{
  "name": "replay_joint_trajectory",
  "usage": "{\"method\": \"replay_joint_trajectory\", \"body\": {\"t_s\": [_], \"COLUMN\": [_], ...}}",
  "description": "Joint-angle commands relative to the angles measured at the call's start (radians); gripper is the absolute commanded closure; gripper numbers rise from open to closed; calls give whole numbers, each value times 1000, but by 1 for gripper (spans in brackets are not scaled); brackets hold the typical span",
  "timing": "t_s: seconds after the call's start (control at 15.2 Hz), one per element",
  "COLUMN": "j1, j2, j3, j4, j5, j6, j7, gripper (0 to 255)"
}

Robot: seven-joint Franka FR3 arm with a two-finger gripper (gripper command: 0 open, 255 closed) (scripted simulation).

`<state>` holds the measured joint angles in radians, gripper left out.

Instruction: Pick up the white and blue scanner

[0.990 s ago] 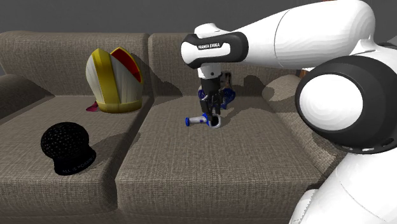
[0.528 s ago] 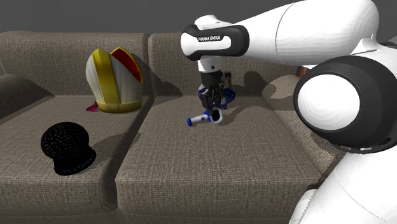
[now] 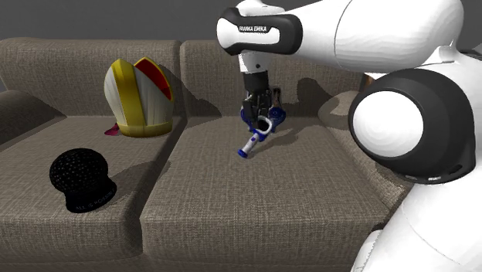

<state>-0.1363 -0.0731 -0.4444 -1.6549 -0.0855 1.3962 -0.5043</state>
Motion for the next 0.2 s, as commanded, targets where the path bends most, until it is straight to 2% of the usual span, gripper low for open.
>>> {"method": "replay_joint_trajectory", "body": {"t_s": [0.0, 0.13], "j1": [-1, -1], "j2": [4, 4], "j3": [-1, -1], "j4": [29, 32], "j5": [1, 1], "j6": [-26, -28], "j7": [-4, -4], "gripper": [255, 255]}}
